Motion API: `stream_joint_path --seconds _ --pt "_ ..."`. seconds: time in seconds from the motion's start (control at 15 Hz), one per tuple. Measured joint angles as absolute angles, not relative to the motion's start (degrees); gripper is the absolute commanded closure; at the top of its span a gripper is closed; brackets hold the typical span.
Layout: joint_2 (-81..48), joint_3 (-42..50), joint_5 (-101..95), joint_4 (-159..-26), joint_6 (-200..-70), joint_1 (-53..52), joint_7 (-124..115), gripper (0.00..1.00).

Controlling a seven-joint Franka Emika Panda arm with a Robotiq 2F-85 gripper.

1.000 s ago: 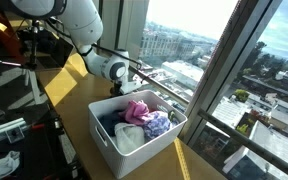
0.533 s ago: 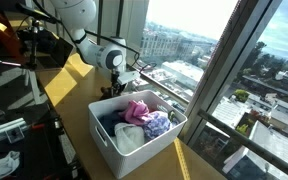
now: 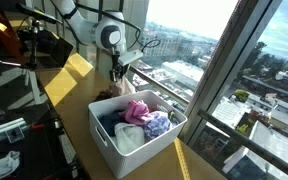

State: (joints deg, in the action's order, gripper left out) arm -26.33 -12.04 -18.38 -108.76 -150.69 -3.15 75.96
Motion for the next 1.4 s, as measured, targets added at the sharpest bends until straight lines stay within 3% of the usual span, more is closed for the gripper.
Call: stream_joint_path --seconds 0.47,0.8,1.13,1.4 --pt "-9.59 -13.38 -5.79 -111.16 -150.95 1.02 86.80 1.00" --pt "-0.95 -7.55 0.49 -108.77 -149.82 2.76 92.40 1.00" --pt "-2.64 -0.31 0.69 -108.58 -149.90 4.45 93.75 1.00" --pt "-8.80 0.46 0.60 -114.32 -152.94 4.48 93.17 1.00"
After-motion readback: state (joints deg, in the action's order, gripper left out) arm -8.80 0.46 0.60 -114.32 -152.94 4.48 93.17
